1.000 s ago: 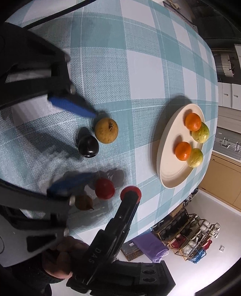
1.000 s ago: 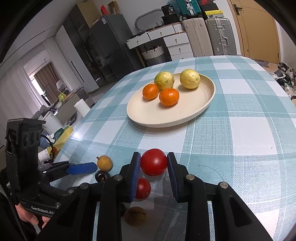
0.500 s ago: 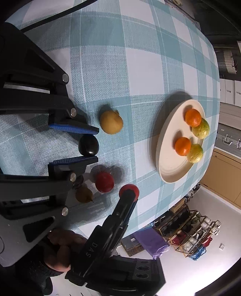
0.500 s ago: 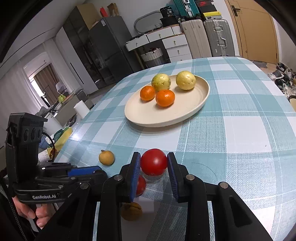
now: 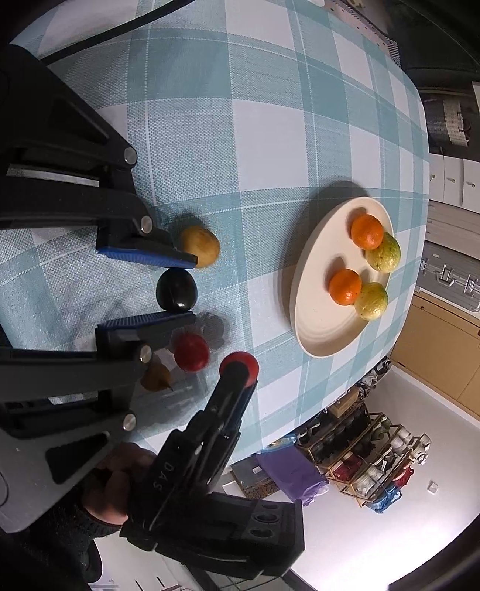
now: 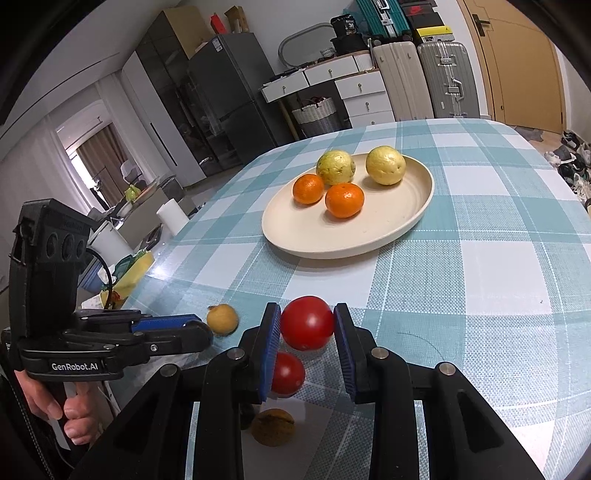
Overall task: Organize fruits
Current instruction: 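Carry the tomato and plum over the cream plate and lower them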
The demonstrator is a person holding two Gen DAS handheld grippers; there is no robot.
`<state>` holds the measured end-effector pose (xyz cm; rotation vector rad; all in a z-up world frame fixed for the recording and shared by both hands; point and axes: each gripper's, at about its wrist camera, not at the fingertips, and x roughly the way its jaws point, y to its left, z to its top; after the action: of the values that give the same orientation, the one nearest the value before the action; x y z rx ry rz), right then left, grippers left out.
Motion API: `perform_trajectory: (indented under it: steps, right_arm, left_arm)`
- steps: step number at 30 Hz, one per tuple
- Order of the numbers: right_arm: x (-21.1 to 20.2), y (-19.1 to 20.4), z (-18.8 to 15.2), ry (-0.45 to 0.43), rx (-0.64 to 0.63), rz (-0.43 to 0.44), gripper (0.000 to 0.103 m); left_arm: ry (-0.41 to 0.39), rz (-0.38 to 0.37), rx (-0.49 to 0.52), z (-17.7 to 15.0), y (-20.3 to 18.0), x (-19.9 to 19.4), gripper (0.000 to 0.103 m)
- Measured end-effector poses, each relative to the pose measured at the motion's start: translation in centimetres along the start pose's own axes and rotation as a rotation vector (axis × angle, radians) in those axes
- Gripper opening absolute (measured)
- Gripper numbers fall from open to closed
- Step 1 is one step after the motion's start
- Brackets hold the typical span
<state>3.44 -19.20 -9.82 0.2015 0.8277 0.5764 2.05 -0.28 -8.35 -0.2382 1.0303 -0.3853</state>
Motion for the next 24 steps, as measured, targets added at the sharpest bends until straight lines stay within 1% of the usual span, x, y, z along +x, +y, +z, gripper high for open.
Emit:
perform_trajectory:
  steps: [7,15,24]
  right_arm:
    - [0.1,-0.1,0.2,0.0,0.002,0.005,0.03]
    - [0.1,0.0,1.2,-0.02,-0.009,0.025,0.03]
    - [0.8,-0.5,3.9,-0.04,-0.011,0.048,0.03]
  left_arm:
    - [-0.029,-0.007,0.008,1.3,-0.2,-1.0,0.02]
    - [-0.064,-0.021,0.001,4.0,0.0,-1.5,0.02]
    - [-0.099,-0.017,0.013,9.1,0.5,-0.9,0.02]
